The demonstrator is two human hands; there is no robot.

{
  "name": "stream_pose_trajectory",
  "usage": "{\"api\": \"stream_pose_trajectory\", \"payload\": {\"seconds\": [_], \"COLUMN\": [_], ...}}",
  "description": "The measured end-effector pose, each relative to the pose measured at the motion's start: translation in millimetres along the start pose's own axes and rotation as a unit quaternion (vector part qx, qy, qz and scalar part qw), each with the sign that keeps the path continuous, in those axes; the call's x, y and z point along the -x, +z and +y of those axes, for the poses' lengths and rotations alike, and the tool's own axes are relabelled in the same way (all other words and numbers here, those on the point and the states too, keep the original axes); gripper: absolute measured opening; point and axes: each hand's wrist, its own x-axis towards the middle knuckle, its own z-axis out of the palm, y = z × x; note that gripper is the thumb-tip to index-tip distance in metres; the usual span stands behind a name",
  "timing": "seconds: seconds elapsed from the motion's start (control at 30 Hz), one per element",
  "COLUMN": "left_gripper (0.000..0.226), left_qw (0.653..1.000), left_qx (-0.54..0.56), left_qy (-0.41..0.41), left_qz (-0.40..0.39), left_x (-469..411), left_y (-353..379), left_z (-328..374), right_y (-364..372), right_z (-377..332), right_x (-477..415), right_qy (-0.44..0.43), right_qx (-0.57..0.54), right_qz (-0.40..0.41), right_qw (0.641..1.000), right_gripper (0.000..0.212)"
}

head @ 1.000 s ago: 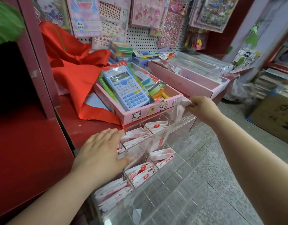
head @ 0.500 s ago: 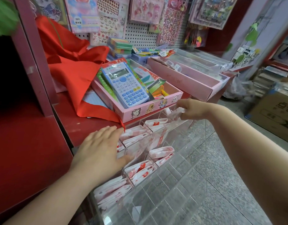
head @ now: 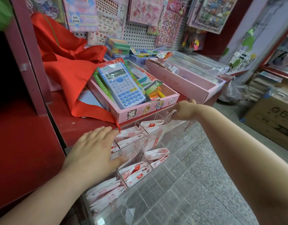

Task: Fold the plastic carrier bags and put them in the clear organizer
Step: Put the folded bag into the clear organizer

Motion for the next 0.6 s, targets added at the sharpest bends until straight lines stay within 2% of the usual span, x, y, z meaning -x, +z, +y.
{"api": "stream_pose_trajectory", "payload": {"seconds": [0.03, 0.1, 0.17, 0.23, 0.37, 0.47, 0.6], "left_gripper": [0.088, 0.100, 0.111, 0.116, 0.117, 0.117, 0.117], "left_qw": [1.000, 1.000, 1.000, 1.000, 1.000, 1.000, 1.000], "left_qx": [0.002, 0.003, 0.006, 0.008, 0.001, 0.002, -0.003], "left_qy": [-0.001, 0.006, 0.009, 0.011, 0.015, 0.009, 0.008], "left_qz": [-0.001, 0.003, 0.012, 0.020, 0.024, 0.024, 0.017], "left_x": [0, -1, -1, -1, -2, -2, -2], "left_y": [0, 0, 0, 1, 2, 2, 3], "left_z": [0, 0, -1, -1, -1, -1, 0], "right_y": [0, 2, 4, 7, 11, 18, 19], "right_z": [3, 11, 17, 21, 14, 10, 14], "right_x": [0, 2, 7, 12, 15, 8, 4], "right_qy": [-0.015, -0.044, -0.059, -0.057, -0.062, -0.046, -0.044], "right_qx": [-0.045, -0.153, -0.252, -0.306, -0.313, -0.265, -0.262], "right_qz": [-0.010, -0.012, 0.007, 0.035, 0.038, 0.036, 0.110], "right_qw": [0.999, 0.987, 0.966, 0.950, 0.947, 0.962, 0.958], "right_gripper": [0.030, 0.010, 0.017, 0.015, 0.016, 0.005, 0.016]}}
